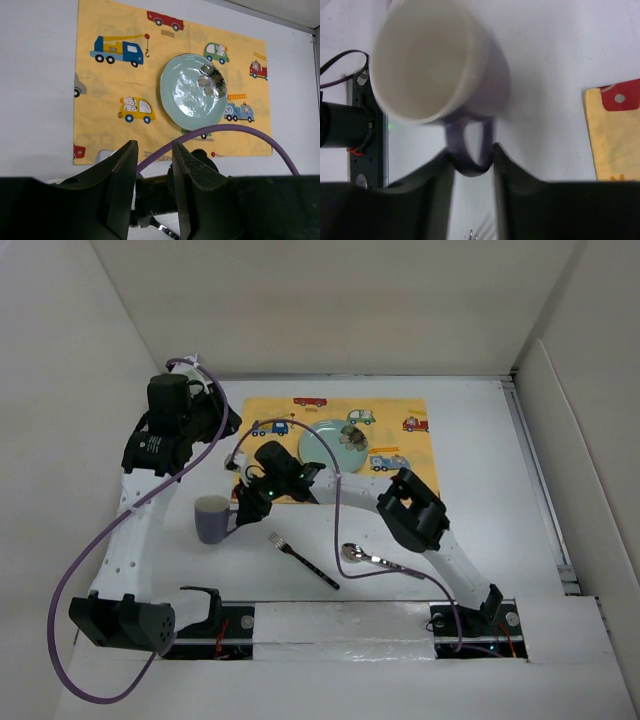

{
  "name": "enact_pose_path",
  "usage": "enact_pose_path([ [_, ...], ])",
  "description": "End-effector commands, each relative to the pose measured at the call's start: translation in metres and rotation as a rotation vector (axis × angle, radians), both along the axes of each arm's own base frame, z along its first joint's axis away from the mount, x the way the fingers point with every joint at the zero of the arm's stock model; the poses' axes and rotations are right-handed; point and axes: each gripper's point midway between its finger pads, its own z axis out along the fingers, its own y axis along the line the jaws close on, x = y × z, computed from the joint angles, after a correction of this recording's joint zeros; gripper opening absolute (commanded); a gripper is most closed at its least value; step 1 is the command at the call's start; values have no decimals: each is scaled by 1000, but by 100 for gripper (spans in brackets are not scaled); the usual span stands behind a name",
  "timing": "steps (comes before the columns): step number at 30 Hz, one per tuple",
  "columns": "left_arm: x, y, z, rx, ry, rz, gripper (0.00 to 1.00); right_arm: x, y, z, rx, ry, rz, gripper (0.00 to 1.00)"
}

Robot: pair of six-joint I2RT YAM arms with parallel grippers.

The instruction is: Set the dinner table for one person

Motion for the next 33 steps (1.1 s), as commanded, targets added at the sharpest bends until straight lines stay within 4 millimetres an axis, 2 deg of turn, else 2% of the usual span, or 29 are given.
enact_pose_path([
  [1,-3,5,23,12,-68,22,30,-6,14,55,126,-104,-52,22],
  [2,-4,6,25,12,-72,26,30,-1,13,60,136,-121,-91,17],
  [3,-4,7,26,16,-76,35,30,-6,13,78,165,-115,-115,7],
  [4,-3,9,28,19,-81,42,30,-4,15,95,221,-130,-137,3],
  [5,-4,11,30,26,-88,50,30,-4,7,88,207,-105,-184,0],
  [6,-3,14,33,34,-98,63,30,-3,2,112,242,-119,-215,0],
  [7,-3,15,33,39,-98,65,30,-1,-2,126,272,-132,-242,0],
  [8,-3,15,35,38,-108,67,30,4,-10,126,263,-139,-297,0],
  [9,-2,14,35,38,-110,64,31,6,-15,136,278,-135,-335,0],
  [10,-1,14,36,35,-116,63,31,5,-24,167,331,-152,-362,0],
  [11,0,13,38,34,-124,60,31,17,-35,176,338,-162,-417,0],
  [13,2,12,35,29,-119,59,32,29,-58,189,348,-160,-500,0],
  [14,4,10,36,21,-130,54,32,47,-82,215,386,-188,-570,0],
  [16,5,6,29,3,-116,38,33,65,-113,215,359,-190,-658,0],
  [17,7,4,28,-6,-118,30,33,77,-132,228,362,-220,-714,0],
  [18,7,-1,23,-21,-109,11,33,102,-159,230,346,-242,-796,0],
  [19,9,-4,22,-38,-114,5,33,115,-178,218,300,-245,-855,0],
  [20,9,-8,20,-55,-109,-10,34,127,-200,226,301,-272,-915,0],
  [21,9,-10,12,-67,-92,-15,34,151,-232,226,286,-289,-1001,0],
  [24,9,-17,-1,-89,-68,-45,35,191,-294,216,209,-331,-1221,0],
  [25,9,-18,-4,-91,-66,-56,35,209,-325,212,175,-339,-1304,0],
  [26,6,-24,-5,-98,-68,-92,35,221,-344,211,157,-357,-1364,0],
  [27,5,-25,-13,-102,-54,-103,35,233,-356,199,124,-353,-1398,0],
  [28,2,-27,-14,-108,-61,-114,35,247,-381,199,109,-360,-1462,0],
  [30,0,-26,-26,-100,-36,-115,35,263,-402,193,82,-358,-1521,0],
  [31,-3,-26,-34,-94,-5,-114,35,275,-418,173,29,-337,-1558,0],
  [32,-4,-25,-38,-90,9,-117,35,281,-427,166,3,-331,-1587,0],
  [33,-7,-26,-47,-83,32,-124,35,289,-432,171,5,-339,-1608,0],
])
